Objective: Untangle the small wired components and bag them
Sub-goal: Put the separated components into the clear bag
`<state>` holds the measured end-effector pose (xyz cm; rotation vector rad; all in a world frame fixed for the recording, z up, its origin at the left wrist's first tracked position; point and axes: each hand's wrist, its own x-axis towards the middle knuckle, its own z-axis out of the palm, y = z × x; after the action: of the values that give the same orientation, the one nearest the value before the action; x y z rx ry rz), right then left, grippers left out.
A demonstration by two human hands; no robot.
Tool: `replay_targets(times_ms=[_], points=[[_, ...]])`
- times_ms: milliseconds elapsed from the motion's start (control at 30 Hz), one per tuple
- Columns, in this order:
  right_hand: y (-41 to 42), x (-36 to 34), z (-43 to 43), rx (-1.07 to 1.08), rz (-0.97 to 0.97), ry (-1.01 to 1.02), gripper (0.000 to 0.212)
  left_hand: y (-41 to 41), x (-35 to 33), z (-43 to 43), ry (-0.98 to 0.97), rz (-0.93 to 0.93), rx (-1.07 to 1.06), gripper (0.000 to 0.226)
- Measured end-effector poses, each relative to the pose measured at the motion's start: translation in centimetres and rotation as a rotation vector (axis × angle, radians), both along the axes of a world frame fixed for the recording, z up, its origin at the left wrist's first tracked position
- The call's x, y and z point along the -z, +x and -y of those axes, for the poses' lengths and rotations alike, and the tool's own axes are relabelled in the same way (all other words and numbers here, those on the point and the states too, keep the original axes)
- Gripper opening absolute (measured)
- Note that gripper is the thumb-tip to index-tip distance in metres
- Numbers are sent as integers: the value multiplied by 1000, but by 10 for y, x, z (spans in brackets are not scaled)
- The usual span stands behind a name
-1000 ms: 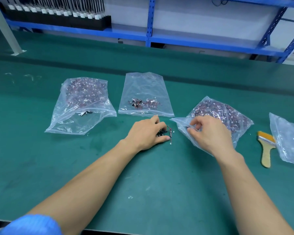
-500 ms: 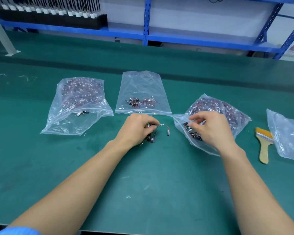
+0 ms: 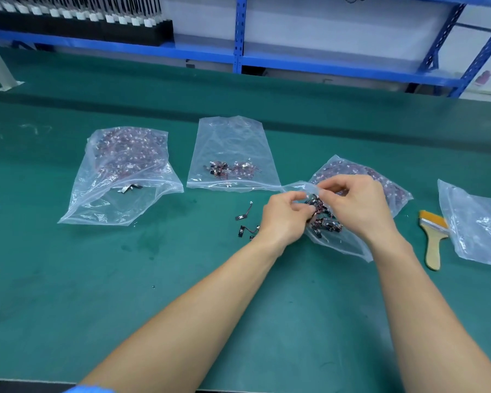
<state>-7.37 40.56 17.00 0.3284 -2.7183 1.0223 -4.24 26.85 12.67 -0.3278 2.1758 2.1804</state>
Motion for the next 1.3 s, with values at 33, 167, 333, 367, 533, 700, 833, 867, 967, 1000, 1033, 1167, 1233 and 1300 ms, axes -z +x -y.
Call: replay_targets(times_ms=[33, 167, 333, 367, 533, 700, 833, 867, 967, 1000, 1033, 1167, 1233, 1300], points=[[1, 0, 1, -4, -6, -1, 22, 2, 0, 1, -11, 12, 55, 42], [3, 2, 5, -9, -12, 23, 10, 13, -11, 9, 133, 52, 363, 72], [4, 3, 6, -9, -8, 56, 9, 24, -28, 26, 205, 44, 456, 69], [4, 3, 6, -5, -5, 58, 9, 26, -30, 31, 173, 31, 458, 64], [6, 4, 6, 2, 3, 60, 10, 31, -29, 73, 166, -67, 396, 46], [7, 5, 7, 13, 18, 67, 9, 25, -18, 130, -633, -151, 139, 31], [7, 5, 11, 25, 26, 75, 8, 27, -2, 133, -1046, 36, 290, 85], [8, 5, 12, 22, 25, 70, 8, 28, 1, 126, -1074, 26, 287, 88], [9, 5, 15, 16, 20, 65, 9, 28, 7, 108, -1107, -49, 298, 86], [9, 5, 16, 15, 23, 66, 9, 29, 8, 104, -1109, -71, 313, 79], [9, 4, 16, 14, 26, 69, 8, 29, 9, 101, -1104, -95, 320, 69], [10, 4, 13, 26, 35, 67, 8, 29, 9, 94, -1085, -179, 295, 22], [10, 4, 12, 29, 39, 63, 8, 30, 9, 93, -1102, -200, 302, 12], [9, 3, 12, 25, 36, 59, 8, 30, 8, 94, -1125, -207, 323, 10]])
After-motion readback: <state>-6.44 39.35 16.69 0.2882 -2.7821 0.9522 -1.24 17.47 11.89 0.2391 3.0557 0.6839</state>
